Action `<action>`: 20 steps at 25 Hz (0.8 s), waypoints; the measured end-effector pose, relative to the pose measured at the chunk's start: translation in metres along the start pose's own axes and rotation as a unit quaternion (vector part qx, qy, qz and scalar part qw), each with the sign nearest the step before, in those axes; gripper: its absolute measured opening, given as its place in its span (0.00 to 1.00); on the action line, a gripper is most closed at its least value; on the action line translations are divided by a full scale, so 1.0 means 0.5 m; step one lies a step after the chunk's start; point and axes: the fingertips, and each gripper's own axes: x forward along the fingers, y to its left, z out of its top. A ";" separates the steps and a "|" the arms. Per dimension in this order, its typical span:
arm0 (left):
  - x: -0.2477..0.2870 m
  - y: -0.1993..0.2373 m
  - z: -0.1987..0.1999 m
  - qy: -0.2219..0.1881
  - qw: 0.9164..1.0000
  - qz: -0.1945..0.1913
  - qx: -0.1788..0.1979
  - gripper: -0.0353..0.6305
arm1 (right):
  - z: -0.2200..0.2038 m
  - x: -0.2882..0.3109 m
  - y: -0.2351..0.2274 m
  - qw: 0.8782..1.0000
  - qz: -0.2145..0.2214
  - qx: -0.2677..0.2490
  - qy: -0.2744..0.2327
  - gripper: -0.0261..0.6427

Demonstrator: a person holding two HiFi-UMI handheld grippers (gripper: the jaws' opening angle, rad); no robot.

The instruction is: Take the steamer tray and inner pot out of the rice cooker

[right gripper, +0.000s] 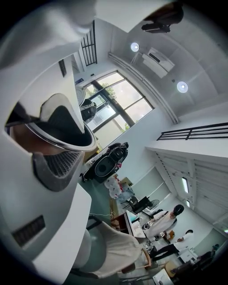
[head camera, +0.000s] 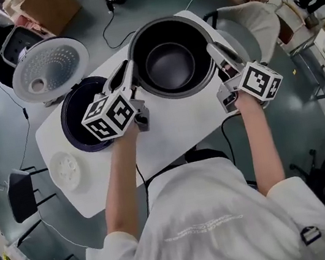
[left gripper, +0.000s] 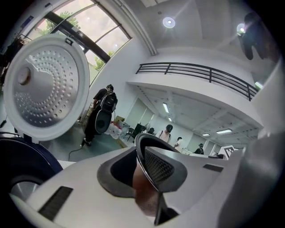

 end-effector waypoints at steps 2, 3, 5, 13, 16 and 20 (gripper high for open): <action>0.030 -0.020 -0.024 0.007 1.000 -0.004 0.001 0.15 | 0.009 -0.016 -0.036 1.000 -0.008 0.009 -0.002 0.23; 0.043 -0.028 -0.035 0.009 1.000 -0.006 0.002 0.15 | 0.012 -0.022 -0.053 1.000 -0.011 0.012 -0.003 0.23; 0.070 -0.040 -0.059 0.016 1.000 -0.008 0.003 0.15 | 0.016 -0.031 -0.088 1.000 -0.019 0.019 -0.002 0.23; 0.156 -0.052 -0.170 0.053 0.999 -0.003 0.001 0.15 | -0.001 -0.045 -0.218 0.998 -0.050 0.041 0.017 0.23; 0.185 -0.035 -0.224 0.071 0.997 0.000 -0.014 0.15 | -0.020 -0.037 -0.266 0.996 -0.061 0.048 0.033 0.23; 0.217 -0.013 -0.297 0.105 0.994 0.001 -0.031 0.15 | -0.053 -0.026 -0.328 0.994 -0.080 0.051 0.057 0.24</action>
